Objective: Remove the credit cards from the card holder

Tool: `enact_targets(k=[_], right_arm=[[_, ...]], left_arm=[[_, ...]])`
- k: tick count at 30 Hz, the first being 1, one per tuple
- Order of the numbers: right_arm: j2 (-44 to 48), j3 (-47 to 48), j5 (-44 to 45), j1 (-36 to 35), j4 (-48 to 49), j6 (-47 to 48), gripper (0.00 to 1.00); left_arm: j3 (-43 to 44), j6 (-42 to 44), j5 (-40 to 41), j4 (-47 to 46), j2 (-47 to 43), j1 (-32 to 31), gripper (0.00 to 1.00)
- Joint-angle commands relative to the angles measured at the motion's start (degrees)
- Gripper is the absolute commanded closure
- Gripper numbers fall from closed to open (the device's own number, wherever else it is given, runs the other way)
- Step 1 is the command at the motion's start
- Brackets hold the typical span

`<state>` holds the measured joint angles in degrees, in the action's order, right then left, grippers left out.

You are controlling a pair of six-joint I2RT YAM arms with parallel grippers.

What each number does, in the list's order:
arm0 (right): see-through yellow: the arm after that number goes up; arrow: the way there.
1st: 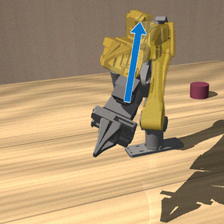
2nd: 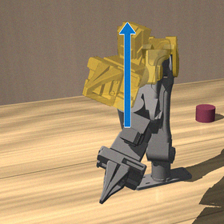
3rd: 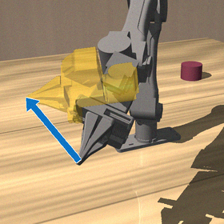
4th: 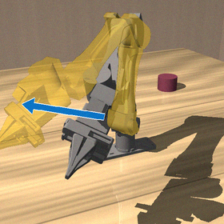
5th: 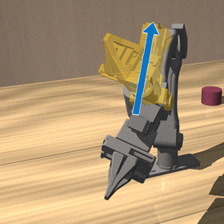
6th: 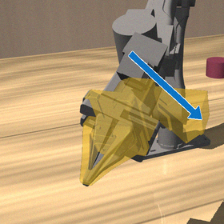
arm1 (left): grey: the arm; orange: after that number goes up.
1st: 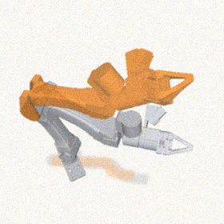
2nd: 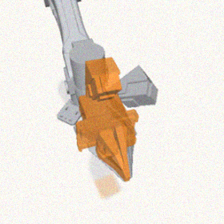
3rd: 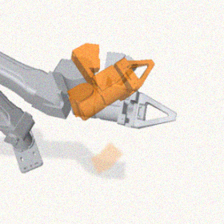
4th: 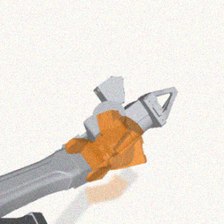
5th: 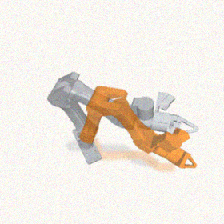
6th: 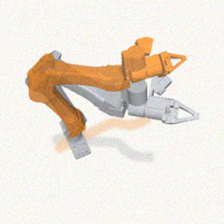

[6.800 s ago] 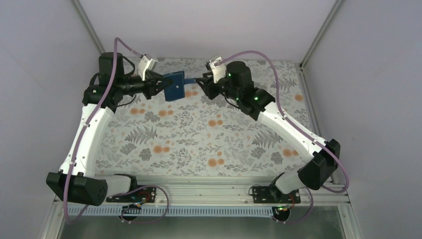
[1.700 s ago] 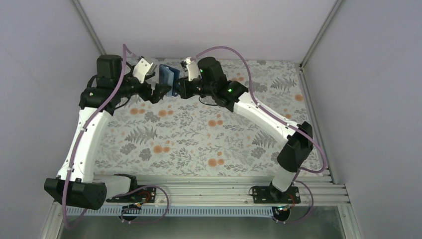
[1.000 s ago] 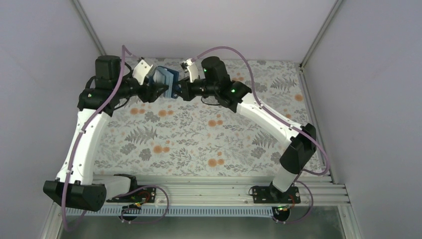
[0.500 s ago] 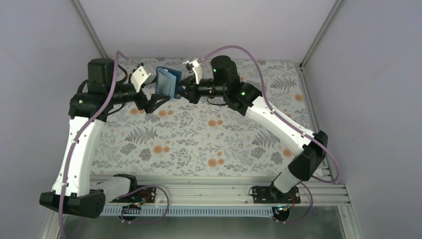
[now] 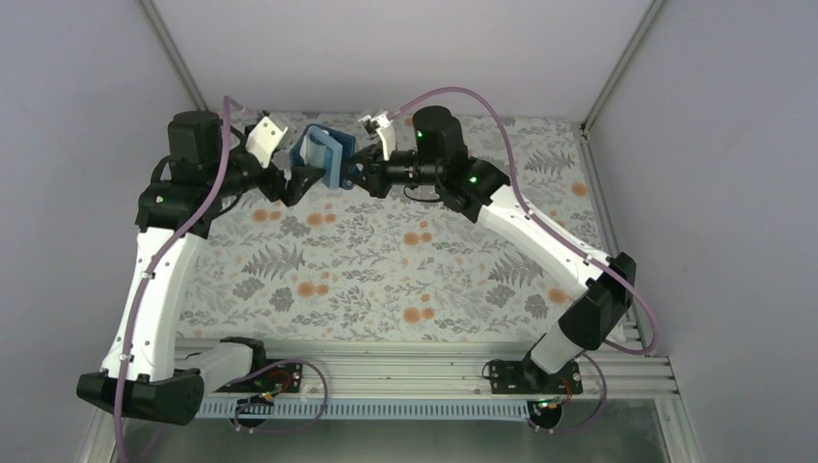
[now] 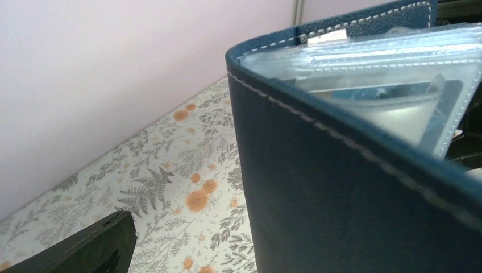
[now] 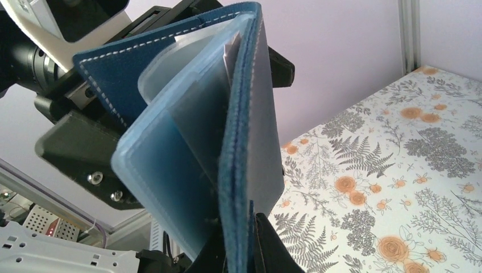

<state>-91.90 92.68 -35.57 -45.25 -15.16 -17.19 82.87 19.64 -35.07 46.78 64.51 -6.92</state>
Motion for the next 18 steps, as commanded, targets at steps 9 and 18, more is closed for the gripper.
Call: enact_targets(k=[9, 18], right_arm=[[2.68, -1.22, -3.43, -0.28, 2.77, 1.67, 0.96], [6.34, -4.56, -0.83, 0.89, 1.24, 3.36, 0.69]], left_arm=[[1.14, -0.41, -2.96, -0.26, -0.57, -0.03, 0.63], [4.43, 1.83, -9.12, 6.97, -1.56, 0.05, 0.98]])
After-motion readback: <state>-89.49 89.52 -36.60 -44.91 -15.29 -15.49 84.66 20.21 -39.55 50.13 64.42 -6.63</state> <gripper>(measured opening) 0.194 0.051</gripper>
